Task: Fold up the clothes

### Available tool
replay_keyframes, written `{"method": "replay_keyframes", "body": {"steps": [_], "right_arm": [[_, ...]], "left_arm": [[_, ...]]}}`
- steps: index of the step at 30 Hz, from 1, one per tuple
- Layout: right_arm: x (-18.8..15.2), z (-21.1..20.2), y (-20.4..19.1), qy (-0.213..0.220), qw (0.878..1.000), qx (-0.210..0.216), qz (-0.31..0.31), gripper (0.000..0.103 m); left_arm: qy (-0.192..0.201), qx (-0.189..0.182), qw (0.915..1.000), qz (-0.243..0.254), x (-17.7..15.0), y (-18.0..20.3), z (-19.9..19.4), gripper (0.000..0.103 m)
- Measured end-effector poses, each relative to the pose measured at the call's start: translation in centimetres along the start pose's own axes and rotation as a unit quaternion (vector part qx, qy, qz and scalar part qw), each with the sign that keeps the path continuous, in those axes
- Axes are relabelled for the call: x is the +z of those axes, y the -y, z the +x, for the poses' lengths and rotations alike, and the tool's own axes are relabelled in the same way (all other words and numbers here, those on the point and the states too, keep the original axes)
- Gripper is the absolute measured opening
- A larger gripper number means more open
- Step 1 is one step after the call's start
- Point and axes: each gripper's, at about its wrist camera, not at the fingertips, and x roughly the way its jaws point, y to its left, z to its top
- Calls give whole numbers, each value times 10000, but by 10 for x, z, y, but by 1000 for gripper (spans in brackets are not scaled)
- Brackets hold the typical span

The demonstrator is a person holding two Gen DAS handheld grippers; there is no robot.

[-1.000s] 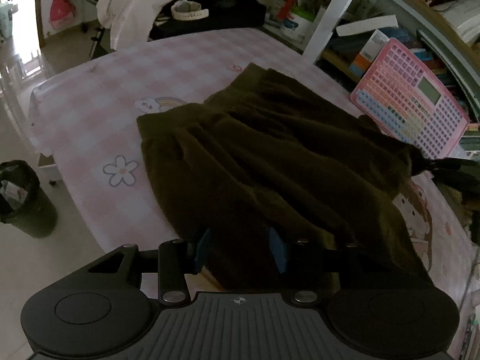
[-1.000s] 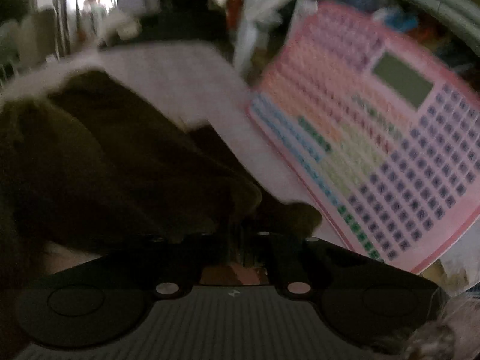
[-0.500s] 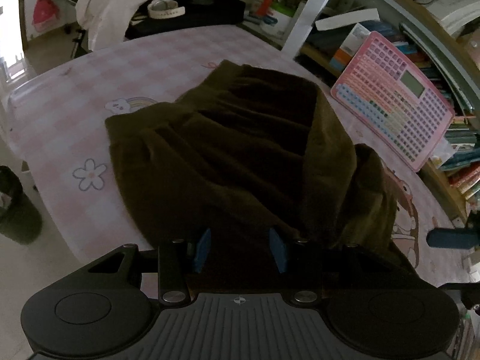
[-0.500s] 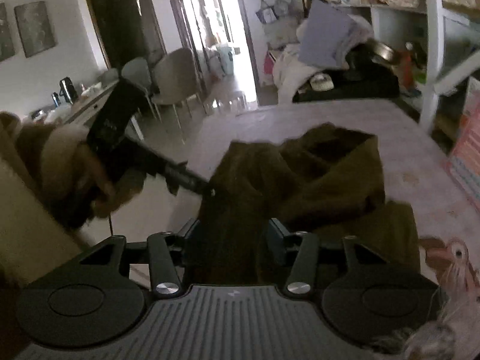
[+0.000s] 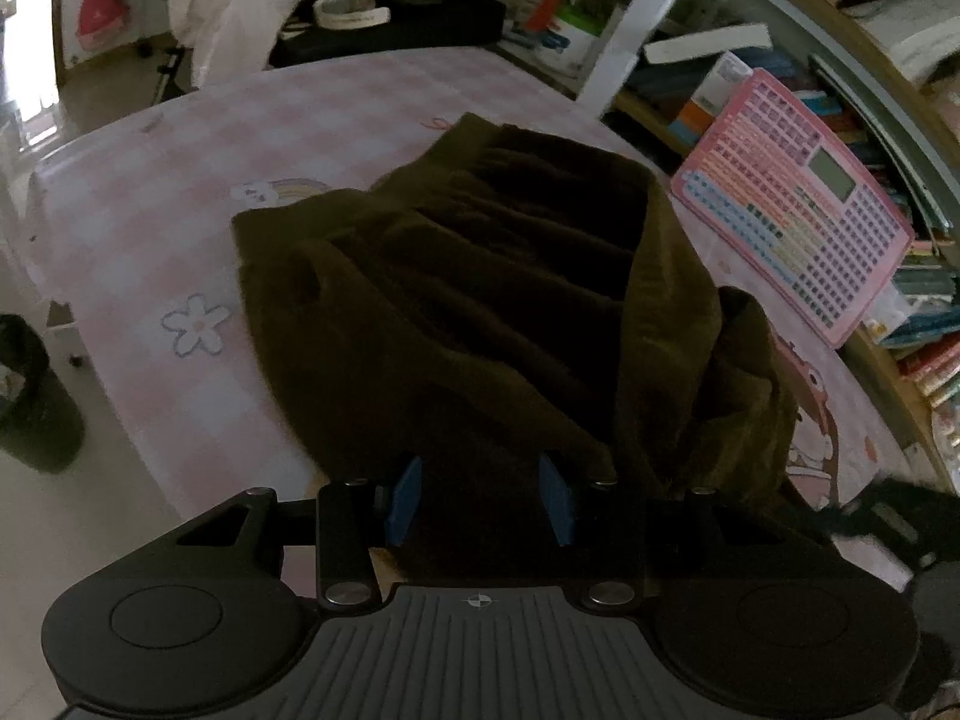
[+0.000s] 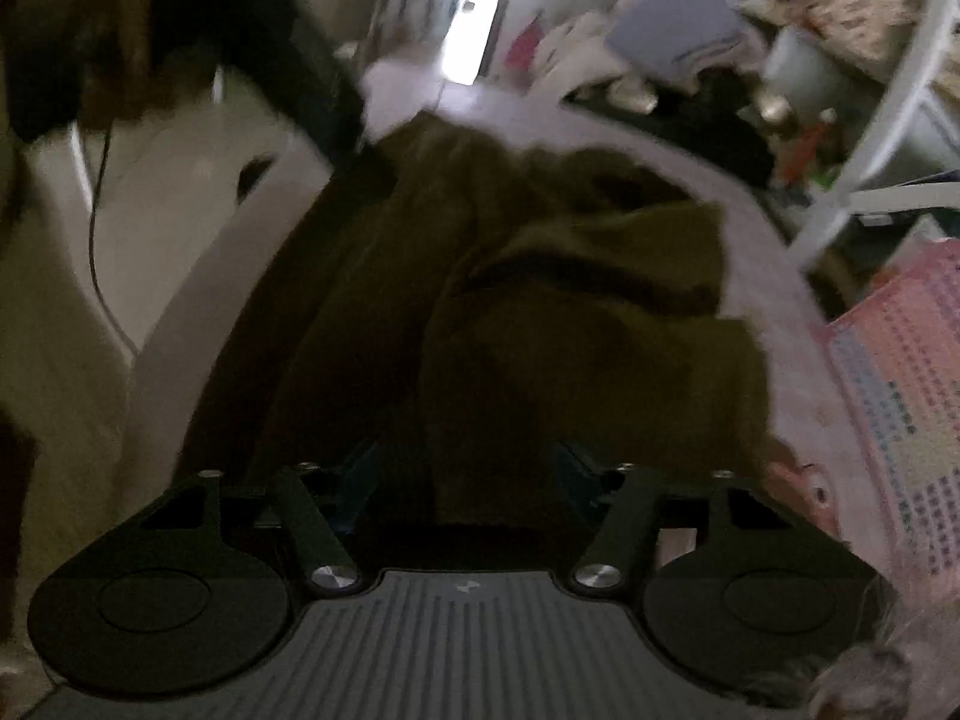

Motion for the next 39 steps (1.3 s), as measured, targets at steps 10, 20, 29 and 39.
{"method": "replay_keyframes", "body": {"steps": [10, 20, 29, 39], "right_arm": [[20, -74, 59, 1613, 9549, 1439, 2033, 8], [-78, -141, 203, 1360, 8000, -2722, 5171, 15], [-141, -105, 180, 605, 7634, -2537, 5910, 39], [-151, -69, 142, 395, 7485, -1939, 6329, 52]], "left_arm": [[65, 29, 10000, -54, 0, -4, -4, 43], [99, 10, 9999, -42, 1, -5, -6, 43], [71, -16, 10000, 20, 2, -2, -3, 44], [23, -3, 10000, 22, -1, 0, -2, 44]]}}
